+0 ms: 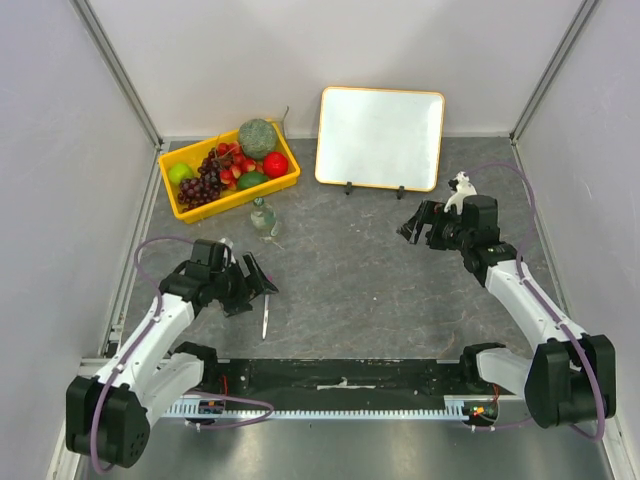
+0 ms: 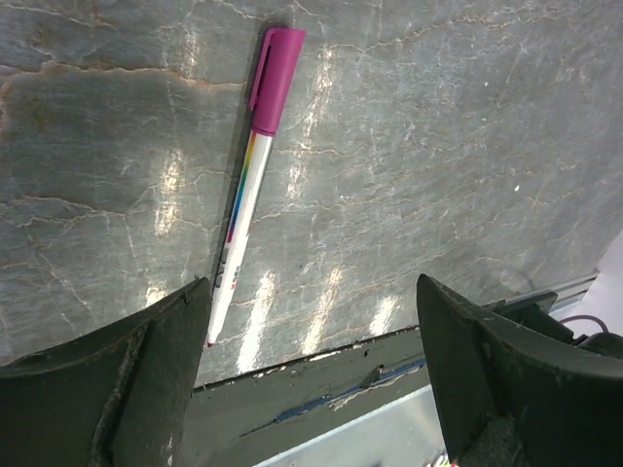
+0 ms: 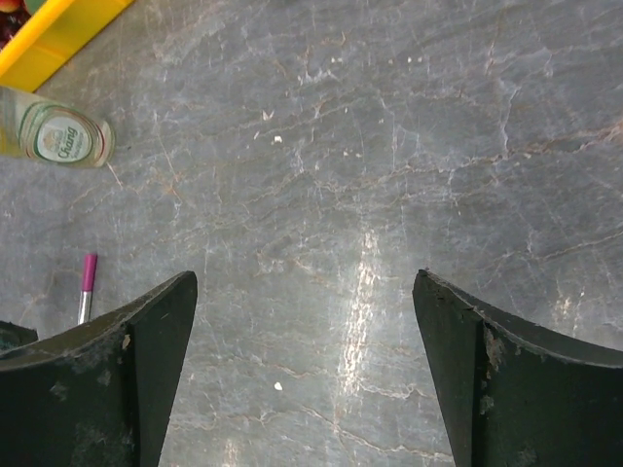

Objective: Write a sentence on the whiteboard
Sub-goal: Move the whiteboard marker without the cap to the center of the board.

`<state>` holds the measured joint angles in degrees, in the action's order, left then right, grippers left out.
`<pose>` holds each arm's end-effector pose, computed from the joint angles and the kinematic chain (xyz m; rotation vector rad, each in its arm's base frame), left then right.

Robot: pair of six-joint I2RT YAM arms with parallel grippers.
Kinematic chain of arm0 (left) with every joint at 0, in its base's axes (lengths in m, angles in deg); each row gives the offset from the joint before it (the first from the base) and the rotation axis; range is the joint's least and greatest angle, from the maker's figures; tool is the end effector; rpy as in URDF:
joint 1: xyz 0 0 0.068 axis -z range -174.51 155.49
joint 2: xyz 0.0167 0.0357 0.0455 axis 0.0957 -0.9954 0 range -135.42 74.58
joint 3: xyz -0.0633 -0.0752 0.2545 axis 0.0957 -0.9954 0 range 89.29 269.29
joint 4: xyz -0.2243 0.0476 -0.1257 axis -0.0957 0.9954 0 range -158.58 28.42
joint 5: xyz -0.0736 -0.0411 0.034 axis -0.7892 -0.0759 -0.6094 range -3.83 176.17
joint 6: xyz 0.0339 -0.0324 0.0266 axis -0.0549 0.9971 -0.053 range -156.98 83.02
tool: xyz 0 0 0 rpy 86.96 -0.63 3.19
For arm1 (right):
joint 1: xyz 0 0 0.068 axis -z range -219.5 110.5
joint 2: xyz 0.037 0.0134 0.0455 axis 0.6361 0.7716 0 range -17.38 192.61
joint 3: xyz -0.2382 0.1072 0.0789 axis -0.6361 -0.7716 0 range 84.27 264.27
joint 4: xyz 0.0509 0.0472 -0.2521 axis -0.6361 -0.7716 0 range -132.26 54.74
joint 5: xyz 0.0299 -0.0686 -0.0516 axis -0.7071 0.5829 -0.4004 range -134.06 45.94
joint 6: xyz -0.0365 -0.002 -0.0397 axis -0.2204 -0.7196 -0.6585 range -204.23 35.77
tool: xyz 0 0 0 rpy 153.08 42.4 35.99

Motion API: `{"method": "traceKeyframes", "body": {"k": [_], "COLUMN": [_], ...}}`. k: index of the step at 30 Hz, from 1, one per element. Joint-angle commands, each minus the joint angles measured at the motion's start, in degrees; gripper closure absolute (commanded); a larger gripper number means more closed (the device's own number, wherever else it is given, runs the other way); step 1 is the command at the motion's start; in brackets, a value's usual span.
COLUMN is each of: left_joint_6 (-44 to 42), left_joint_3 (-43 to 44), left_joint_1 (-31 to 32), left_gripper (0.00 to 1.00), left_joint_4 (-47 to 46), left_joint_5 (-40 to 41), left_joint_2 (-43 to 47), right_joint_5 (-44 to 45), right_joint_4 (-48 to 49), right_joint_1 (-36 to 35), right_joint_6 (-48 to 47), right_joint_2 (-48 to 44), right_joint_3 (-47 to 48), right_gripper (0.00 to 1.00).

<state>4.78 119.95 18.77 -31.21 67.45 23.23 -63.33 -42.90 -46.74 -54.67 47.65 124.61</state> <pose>0.1556 -0.0483 0.1978 -0.5402 2.6460 -0.7509 0.2437 0.0428 0.2474 0.2222 2.1782 0.7299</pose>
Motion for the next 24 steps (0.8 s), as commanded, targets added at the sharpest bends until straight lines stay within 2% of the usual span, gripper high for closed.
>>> {"method": "traceKeyframes", "body": {"k": [1,6,12,18,21,24], "left_joint_6": [2.27,2.28,3.67,12.89,17.38,18.71], "left_joint_3": [-1.21,-0.86,-2.00,1.33,4.84,12.47], "left_joint_1": [0.17,2.18,7.63,20.71,27.13,32.32], "left_gripper": [0.09,0.12,0.11,0.11,0.11,0.11], "left_joint_4": [-4.67,-4.84,-10.20,-20.29,-27.23,-30.42], "left_joint_5": [-0.44,2.19,2.02,0.88,0.79,2.54], "left_joint_2": [-2.16,-12.08,-19.22,-27.11,-34.92,-44.50], "right_joint_5": [-1.12,-1.39,-1.83,-1.74,-1.56,-1.74], "right_joint_4": [0.34,0.61,0.43,0.52,0.61,-0.09], "right_joint_1": [-0.58,-0.58,-0.66,-0.66,-0.58,-0.58], "right_joint_6": [-0.64,-0.73,-1.17,-1.44,-1.52,-1.96], "right_joint_2": [-0.70,-0.44,0.18,0.97,1.32,1.41], "right_joint_3": [-1.93,-3.16,-3.07,-2.72,-2.72,-2.28], "right_gripper": [0.02,0.02,0.02,0.02,0.02,0.02]}}
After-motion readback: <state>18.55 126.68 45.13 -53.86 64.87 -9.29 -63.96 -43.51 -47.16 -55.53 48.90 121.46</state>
